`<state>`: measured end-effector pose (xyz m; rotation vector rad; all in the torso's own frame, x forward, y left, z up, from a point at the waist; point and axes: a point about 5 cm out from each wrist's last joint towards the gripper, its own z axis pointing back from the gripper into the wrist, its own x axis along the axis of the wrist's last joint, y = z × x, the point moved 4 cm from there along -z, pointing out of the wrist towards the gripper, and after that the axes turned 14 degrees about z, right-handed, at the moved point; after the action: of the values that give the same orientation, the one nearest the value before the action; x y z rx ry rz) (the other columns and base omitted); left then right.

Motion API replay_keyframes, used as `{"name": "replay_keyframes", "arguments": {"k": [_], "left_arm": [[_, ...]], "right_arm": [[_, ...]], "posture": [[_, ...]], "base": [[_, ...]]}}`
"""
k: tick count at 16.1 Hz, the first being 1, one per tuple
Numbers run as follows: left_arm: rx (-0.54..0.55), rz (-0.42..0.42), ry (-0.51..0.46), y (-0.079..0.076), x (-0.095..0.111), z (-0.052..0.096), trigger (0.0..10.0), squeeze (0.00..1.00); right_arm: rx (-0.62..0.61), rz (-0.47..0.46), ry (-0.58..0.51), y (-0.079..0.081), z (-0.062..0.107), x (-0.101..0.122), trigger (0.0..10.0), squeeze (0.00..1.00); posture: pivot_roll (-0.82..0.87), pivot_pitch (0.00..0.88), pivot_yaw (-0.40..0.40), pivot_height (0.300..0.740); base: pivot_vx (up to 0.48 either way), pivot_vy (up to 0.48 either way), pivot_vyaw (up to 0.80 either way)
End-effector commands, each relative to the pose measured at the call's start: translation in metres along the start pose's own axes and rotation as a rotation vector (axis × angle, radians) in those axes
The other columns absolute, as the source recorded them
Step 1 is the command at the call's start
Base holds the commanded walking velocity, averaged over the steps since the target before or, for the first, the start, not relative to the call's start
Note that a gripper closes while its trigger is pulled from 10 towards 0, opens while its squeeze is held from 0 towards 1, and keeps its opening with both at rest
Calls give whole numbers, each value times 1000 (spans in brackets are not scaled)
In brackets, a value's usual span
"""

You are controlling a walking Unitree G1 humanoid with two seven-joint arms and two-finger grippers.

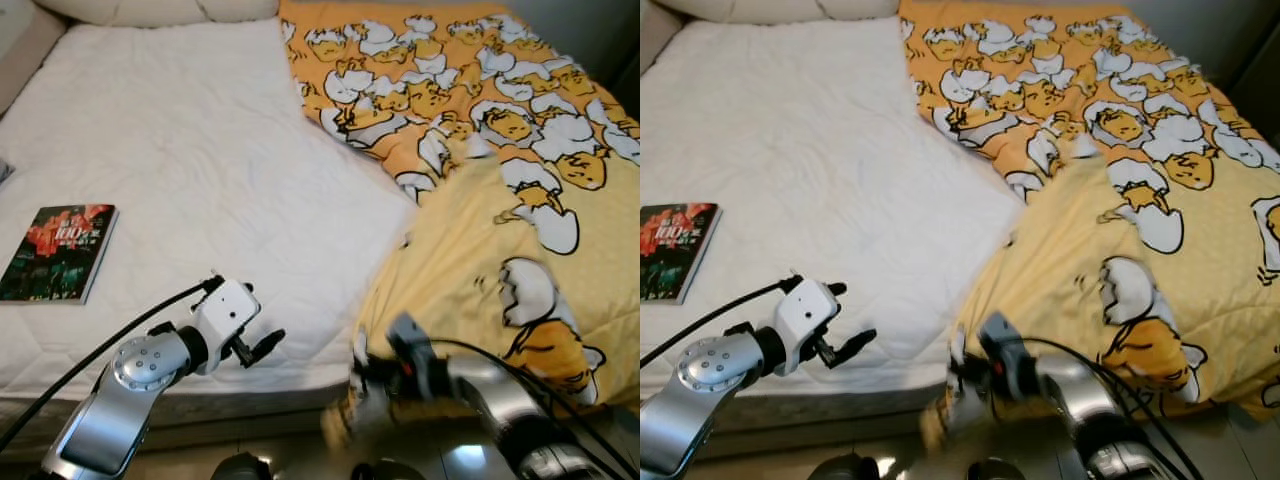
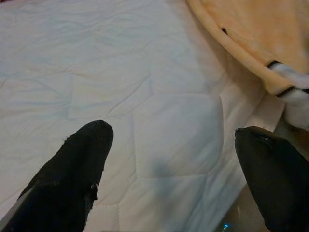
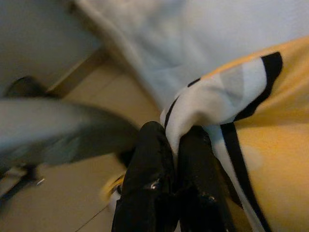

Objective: Clean up the room

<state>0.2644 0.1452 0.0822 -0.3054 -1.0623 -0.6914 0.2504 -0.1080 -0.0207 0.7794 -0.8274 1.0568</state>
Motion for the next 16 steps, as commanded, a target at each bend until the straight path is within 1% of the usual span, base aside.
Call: {"name": "replay_keyframes", "arguments": {"k": [1,2,3,4,5,6,7,8,9,10,11,13,14,15,16], "left_arm": [[-11,-11,9,-2,-1,0,10000,1000],[-13,-13,10,-2,-1,0,10000,1000],[-16,-16,12,-2,-1,0,10000,1000],[-18,-18,13,-3,-1,0,10000,1000],[-19,-20,14,-3,-1,0,10000,1000],[-20,-21,15,-4,-1,0,10000,1000],[-22,-24,17,-4,-2,-1,10000,1000],[-22,-24,17,-4,-2,-1,10000,1000],[-24,-25,17,-5,-2,-2,10000,1000],[-26,-28,17,-5,-2,-2,10000,1000],[-29,-29,17,-5,-2,-3,10000,1000],[-31,-30,17,-5,-1,-3,10000,1000],[-32,-31,17,-5,-1,-3,10000,1000],[-34,-33,18,-4,-1,-3,10000,1000],[-35,-33,18,-4,-1,-3,10000,1000]], "right_arm": [[151,36,5,14,5,2,0,0],[224,35,60,22,9,-11,0,0],[219,49,138,25,7,-29,0,0],[150,62,210,24,7,-47,0,0],[89,76,254,22,8,-56,10000,0],[64,68,268,22,5,-60,10000,0],[9,14,295,24,-4,-66,10000,749],[3,-2,298,26,-7,-67,10000,749],[-2,-29,299,33,-17,-69,10000,1000],[-3,-23,308,40,-27,-71,10000,1000],[-13,-11,317,44,-34,-72,10000,1000],[-31,-7,321,47,-38,-73,10000,1000],[-80,-10,312,50,-48,-72,10000,1000],[-130,-9,290,49,-56,-66,10000,1000],[-176,10,266,44,-60,-59,10000,1000]], "posture": [[66,81,-30,740],[66,78,-30,740],[67,77,-29,740],[67,72,-30,740],[67,72,-30,740],[67,72,-30,740],[66,63,-29,740],[66,61,-29,740],[65,58,-28,740],[64,54,-27,740],[62,51,-25,740],[62,50,-25,740],[62,50,-24,740],[62,50,-24,740],[60,49,-21,740]], "base": [[0,0,0],[0,0,0],[0,0,0],[0,0,0],[0,0,0],[0,0,0],[0,0,0],[0,0,0],[0,0,0],[0,0,0],[0,0,0],[0,0,0],[0,0,0],[0,0,0],[0,0,0]]}}
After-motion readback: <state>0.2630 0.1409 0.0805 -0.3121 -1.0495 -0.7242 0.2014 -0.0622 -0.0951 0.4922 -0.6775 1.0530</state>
